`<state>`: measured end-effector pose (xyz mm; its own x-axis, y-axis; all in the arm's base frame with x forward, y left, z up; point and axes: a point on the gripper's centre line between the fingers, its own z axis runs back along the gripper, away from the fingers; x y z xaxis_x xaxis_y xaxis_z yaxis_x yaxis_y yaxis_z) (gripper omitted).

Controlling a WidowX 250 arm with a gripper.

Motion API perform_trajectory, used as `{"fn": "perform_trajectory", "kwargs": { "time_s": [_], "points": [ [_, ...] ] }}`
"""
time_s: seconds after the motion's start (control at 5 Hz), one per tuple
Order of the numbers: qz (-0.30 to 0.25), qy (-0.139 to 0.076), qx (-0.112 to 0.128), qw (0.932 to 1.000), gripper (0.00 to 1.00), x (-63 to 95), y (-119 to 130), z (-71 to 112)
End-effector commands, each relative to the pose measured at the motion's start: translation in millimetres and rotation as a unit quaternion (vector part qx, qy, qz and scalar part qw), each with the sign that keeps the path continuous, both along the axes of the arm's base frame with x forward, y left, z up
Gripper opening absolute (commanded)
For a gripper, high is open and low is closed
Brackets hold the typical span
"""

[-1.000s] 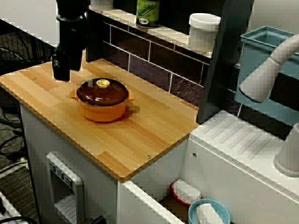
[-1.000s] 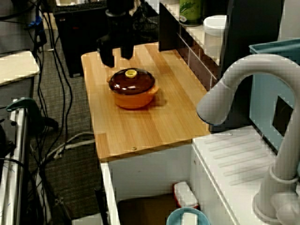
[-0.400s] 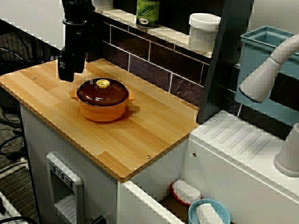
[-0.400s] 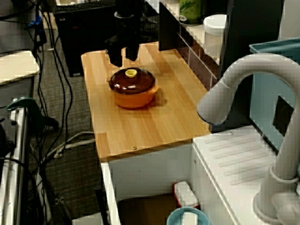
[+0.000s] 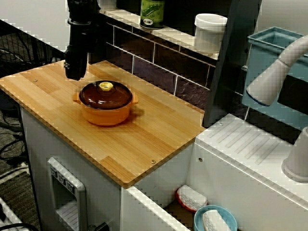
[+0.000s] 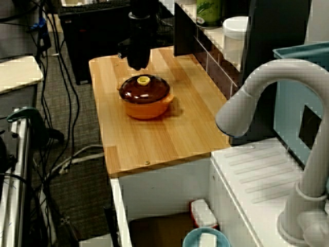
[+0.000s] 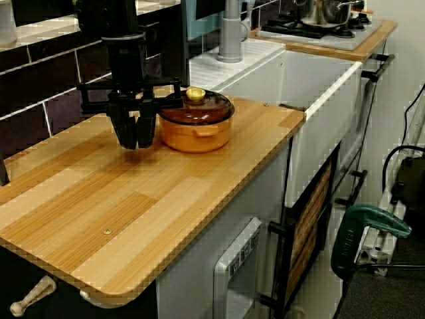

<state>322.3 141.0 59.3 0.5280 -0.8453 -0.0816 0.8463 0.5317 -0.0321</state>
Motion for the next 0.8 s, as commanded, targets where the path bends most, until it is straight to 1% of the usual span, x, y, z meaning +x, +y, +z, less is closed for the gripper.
{"fn": "perform_trajectory", "kwargs": {
  "time_s": [0.0,0.2,0.6],
  "points": [
    [-0.005,-0.021,0.012,0.9997,0.00,6.8,2.0,12.0],
    [0.021,-0.016,0.020,0.9994,1.00,4.8,6.0,10.6],
    [-0.010,-0.011,0.027,0.9995,1.00,5.3,7.4,5.8]
  ]
}}
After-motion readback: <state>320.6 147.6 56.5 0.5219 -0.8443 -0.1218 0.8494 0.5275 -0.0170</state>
